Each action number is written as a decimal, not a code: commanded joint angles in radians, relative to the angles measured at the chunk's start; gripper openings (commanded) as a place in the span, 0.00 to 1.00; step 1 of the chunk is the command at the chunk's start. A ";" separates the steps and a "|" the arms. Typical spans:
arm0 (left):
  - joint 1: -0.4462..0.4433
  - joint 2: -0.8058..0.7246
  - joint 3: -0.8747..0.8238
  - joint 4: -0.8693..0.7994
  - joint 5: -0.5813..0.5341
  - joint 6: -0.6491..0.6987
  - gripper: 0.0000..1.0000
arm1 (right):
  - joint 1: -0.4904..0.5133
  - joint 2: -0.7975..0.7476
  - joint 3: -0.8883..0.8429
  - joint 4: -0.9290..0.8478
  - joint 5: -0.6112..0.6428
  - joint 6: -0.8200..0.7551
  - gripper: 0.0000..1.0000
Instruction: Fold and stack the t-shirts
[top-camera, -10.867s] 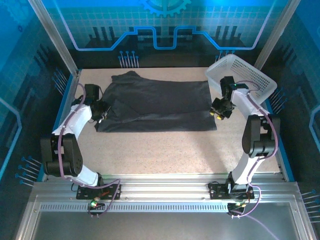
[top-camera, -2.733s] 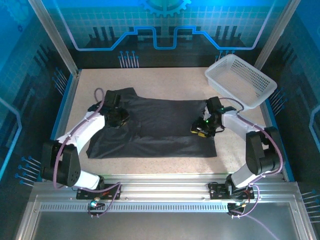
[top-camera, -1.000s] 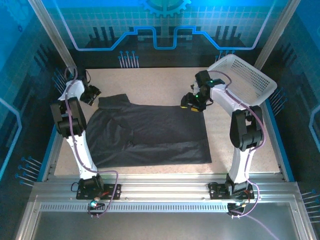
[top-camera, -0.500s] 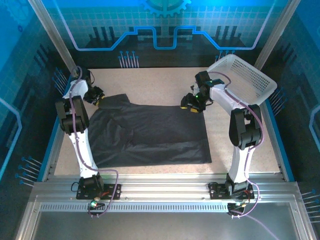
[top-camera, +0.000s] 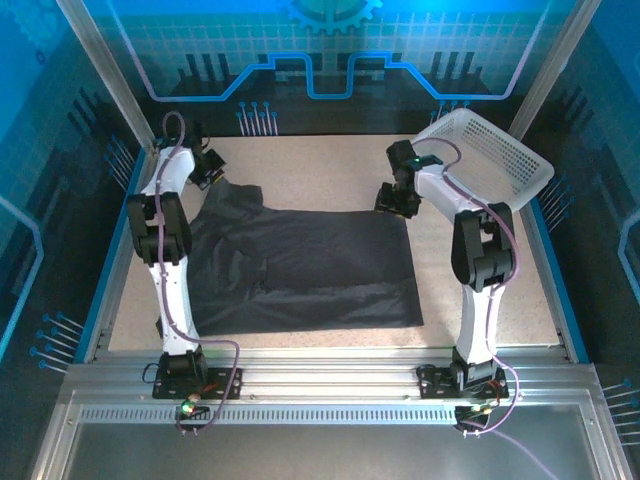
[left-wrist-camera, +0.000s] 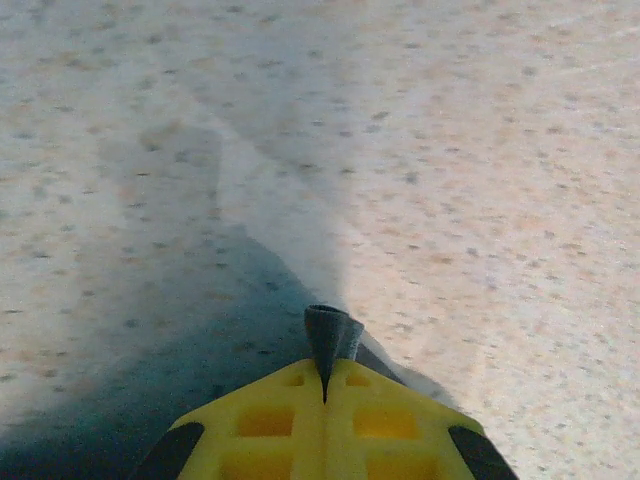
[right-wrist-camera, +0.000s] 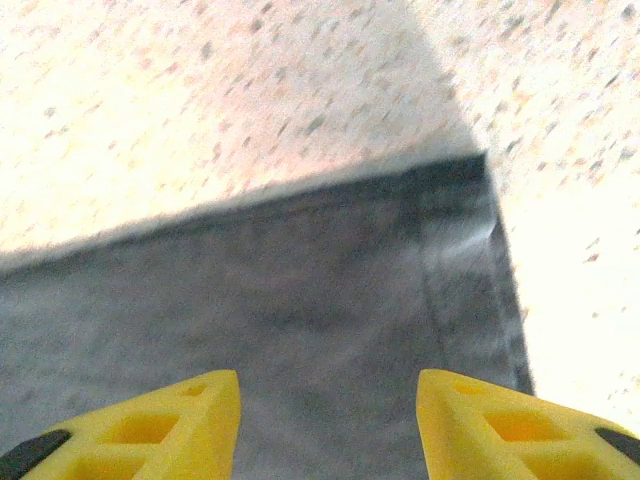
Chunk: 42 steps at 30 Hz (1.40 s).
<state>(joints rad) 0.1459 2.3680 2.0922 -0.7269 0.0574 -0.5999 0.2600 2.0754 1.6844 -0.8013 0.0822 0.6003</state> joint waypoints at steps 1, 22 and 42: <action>-0.018 -0.041 0.026 0.014 -0.008 0.005 0.00 | -0.024 0.086 0.089 -0.054 0.143 0.042 0.50; -0.019 -0.084 -0.044 0.019 0.004 0.028 0.00 | -0.071 0.245 0.198 -0.078 0.062 -0.019 0.37; -0.016 -0.591 -0.589 0.196 0.045 -0.012 0.00 | -0.059 -0.107 -0.131 0.228 -0.047 -0.222 0.00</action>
<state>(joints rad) 0.1234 1.8980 1.6043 -0.5953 0.0799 -0.5819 0.1959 2.0659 1.5909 -0.6491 0.0826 0.4255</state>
